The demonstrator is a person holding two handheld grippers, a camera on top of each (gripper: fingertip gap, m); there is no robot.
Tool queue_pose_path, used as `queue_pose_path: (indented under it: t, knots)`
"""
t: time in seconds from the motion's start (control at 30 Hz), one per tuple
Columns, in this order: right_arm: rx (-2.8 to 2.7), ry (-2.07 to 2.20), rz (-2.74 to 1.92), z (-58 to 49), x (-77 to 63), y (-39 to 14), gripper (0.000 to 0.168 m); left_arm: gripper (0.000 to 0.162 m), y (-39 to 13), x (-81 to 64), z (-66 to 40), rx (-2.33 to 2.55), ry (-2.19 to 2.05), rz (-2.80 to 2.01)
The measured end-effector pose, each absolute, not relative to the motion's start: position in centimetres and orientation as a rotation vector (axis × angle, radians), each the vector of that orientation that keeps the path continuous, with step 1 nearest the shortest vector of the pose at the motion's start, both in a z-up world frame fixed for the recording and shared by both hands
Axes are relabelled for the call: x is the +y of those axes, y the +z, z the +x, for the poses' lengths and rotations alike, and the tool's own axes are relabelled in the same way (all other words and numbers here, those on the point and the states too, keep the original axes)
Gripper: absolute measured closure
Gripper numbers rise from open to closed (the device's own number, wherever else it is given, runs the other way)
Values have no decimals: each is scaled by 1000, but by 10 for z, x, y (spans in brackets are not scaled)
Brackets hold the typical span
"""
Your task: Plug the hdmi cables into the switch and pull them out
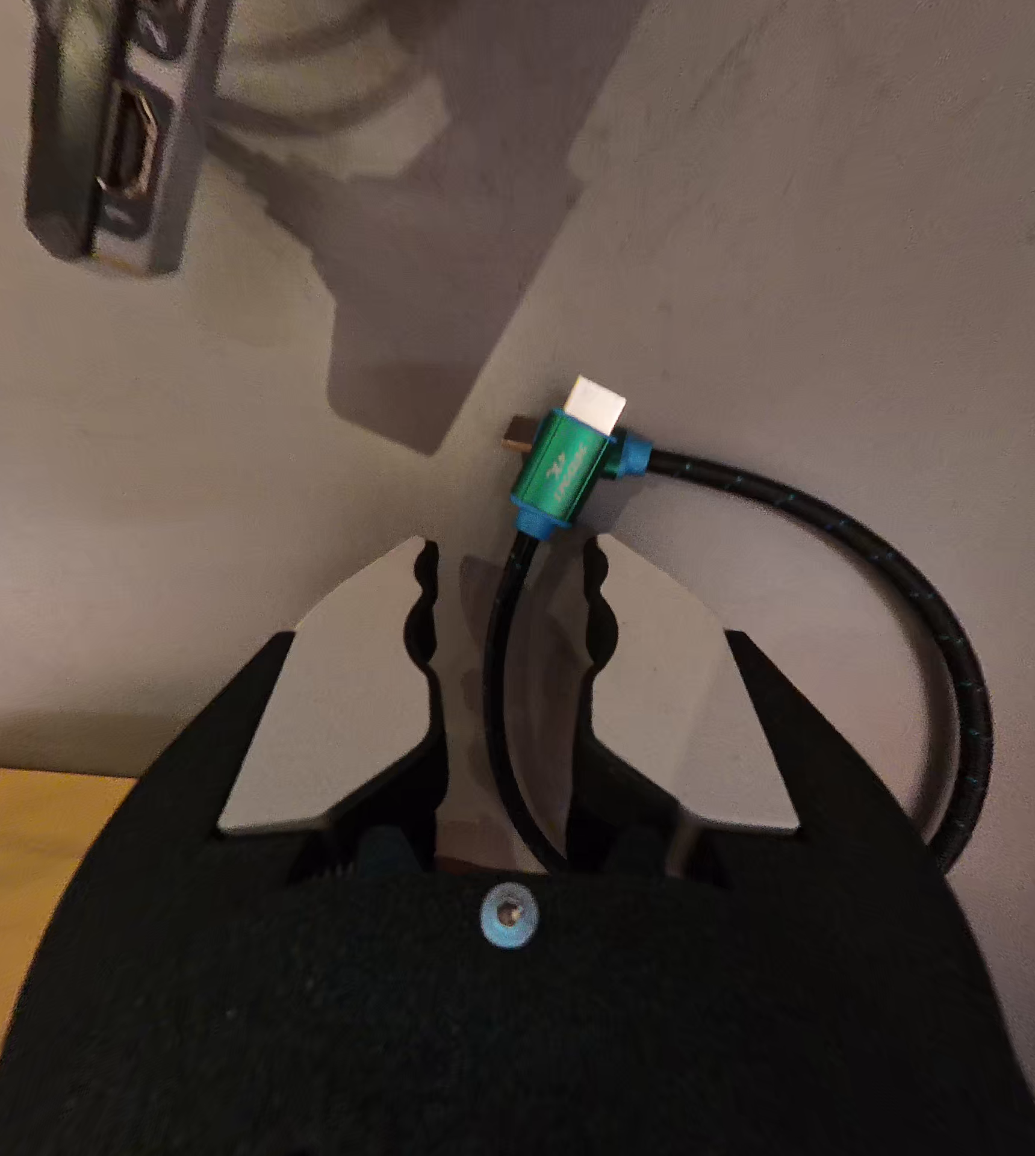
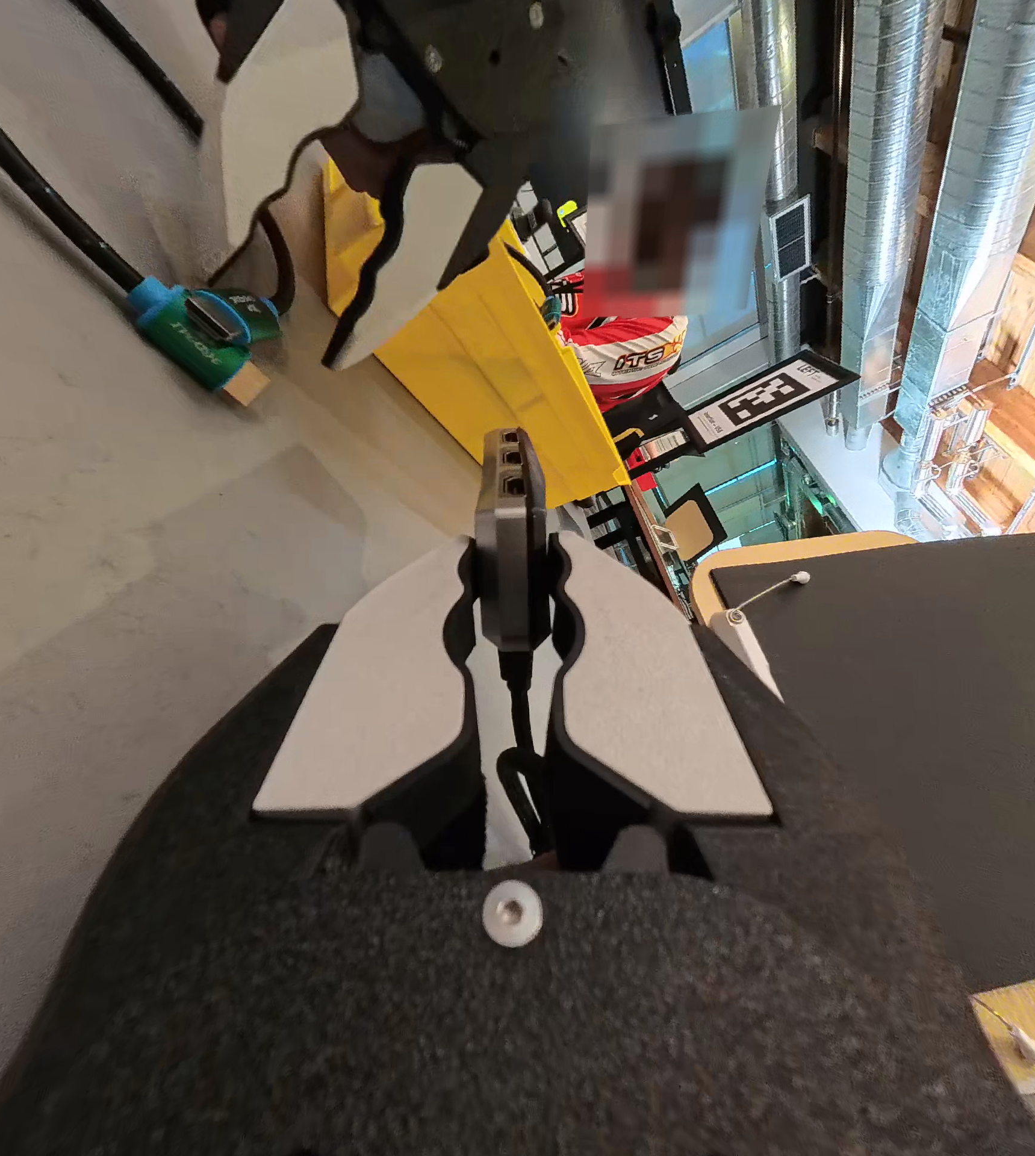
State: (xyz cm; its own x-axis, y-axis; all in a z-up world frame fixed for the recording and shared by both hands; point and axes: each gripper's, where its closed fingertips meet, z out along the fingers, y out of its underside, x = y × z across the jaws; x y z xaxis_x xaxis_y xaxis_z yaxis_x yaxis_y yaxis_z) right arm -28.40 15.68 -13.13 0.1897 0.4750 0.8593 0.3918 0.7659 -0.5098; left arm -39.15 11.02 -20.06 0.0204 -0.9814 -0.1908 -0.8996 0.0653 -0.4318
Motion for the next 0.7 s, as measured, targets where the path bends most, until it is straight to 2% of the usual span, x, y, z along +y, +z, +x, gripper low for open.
queue_pose_path:
  t: [0.1, 0.2, 0.43, 0.7]
  knots:
    - [-1430, 69, -757, -285, 155, -133, 149, 124, -208, 111, -398, 1880, -245, -1890]
    - [-1431, 78, -759, -285, 155, -133, 149, 151, -204, 112, -396, 1801, -319, -1816]
    - [-1436, 68, -759, -286, 155, -134, 149, 155, -193, 107, -397, 1623, -530, -1946]
    - [-1482, -87, -774, -297, 158, -147, 149, 156, -165, 110, -373, 1364, -406, -2273]
